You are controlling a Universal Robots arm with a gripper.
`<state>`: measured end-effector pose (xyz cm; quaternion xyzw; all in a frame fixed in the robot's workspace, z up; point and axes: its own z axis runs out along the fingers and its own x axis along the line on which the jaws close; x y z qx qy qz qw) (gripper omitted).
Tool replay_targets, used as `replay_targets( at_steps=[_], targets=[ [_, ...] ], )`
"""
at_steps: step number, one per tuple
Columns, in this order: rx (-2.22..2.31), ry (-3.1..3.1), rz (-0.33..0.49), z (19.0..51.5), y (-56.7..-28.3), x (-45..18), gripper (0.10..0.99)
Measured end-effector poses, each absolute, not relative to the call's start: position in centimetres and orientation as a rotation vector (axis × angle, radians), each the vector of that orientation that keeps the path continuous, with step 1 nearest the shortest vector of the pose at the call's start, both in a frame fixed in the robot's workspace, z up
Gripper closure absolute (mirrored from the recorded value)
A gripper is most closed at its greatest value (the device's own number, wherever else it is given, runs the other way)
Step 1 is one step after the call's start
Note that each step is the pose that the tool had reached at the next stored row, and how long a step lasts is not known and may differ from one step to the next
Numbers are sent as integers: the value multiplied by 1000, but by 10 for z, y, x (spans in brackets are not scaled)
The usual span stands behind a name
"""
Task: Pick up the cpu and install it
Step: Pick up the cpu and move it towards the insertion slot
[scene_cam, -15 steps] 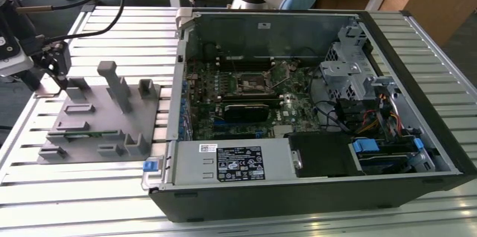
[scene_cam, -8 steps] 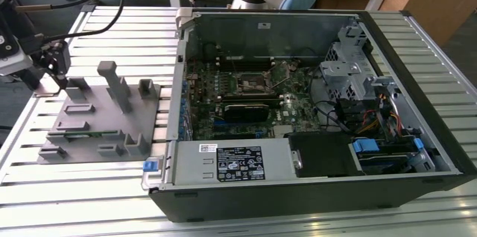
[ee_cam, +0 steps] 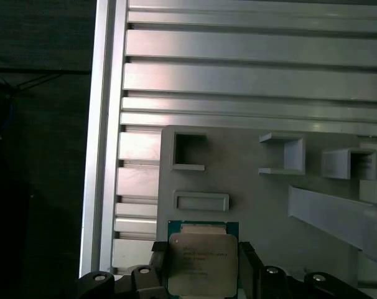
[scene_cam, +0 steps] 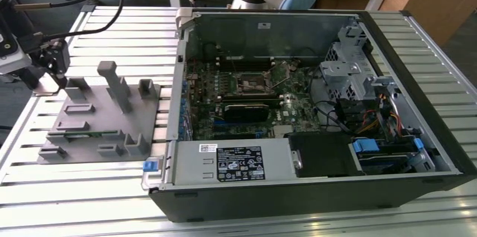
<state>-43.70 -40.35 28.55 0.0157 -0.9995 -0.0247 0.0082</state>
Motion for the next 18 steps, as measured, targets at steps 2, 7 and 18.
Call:
replay_targets(
  at_steps=[2, 7, 18],
  targets=[
    [49, -3124, -77, 286, -404, -437, 545],
    [49, -3124, -77, 287, -404, -437, 545],
    [49, -3124, -77, 289, -404, -437, 545]
  ],
)
